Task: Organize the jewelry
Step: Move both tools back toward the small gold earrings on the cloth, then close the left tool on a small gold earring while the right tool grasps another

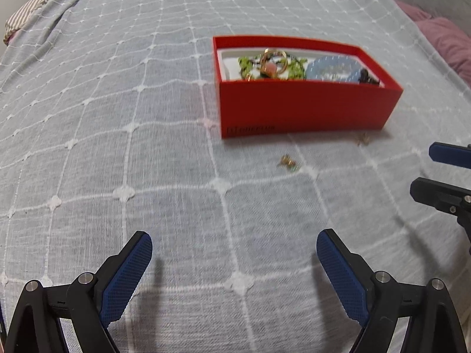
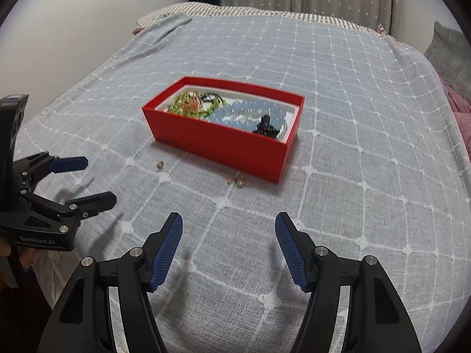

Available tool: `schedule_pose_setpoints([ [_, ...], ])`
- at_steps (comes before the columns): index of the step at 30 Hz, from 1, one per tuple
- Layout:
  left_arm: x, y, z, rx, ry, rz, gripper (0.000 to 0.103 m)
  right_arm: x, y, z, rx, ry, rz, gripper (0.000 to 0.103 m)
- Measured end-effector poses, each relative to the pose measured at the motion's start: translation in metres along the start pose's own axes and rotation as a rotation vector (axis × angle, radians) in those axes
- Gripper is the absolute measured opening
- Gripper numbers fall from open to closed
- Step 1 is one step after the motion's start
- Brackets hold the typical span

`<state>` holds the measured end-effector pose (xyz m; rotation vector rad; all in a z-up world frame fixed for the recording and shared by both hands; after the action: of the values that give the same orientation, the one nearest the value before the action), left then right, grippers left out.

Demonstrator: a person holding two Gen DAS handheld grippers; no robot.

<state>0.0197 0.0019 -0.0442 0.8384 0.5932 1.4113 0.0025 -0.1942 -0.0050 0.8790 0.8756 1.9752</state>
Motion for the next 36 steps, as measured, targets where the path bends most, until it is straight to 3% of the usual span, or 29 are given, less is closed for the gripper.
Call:
schedule_pose_setpoints([
  [8,0.004,-0.011,-0.004,0.020,-0.005,0.008,0.094,0.004,-0.023,-0.014,0.048,0.059,-0.027,0.068],
  [22,0.001,-0.022,0.008,0.010,0.022,-0.018,0.094,-0.003,-0.052,0.016,0.033,-0.003,-0.016,0.067],
  [36,-0.012,-0.020,0.015,-0.016,0.005,-0.068,0.093,-0.013,-0.067,0.037,0.017,-0.001,-0.012,0.015],
])
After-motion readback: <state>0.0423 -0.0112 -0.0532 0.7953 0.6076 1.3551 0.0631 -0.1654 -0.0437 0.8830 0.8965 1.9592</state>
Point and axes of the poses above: each gripper's, at about its wrist camera, not at the fingertips, and y roughly against the way its jaws point, x to its left, z to its top, the point moved 3 cm from there along -y, roughly the way its jaws point, and after that the axes turned 10 degrees about z, right-handed, at the moved point
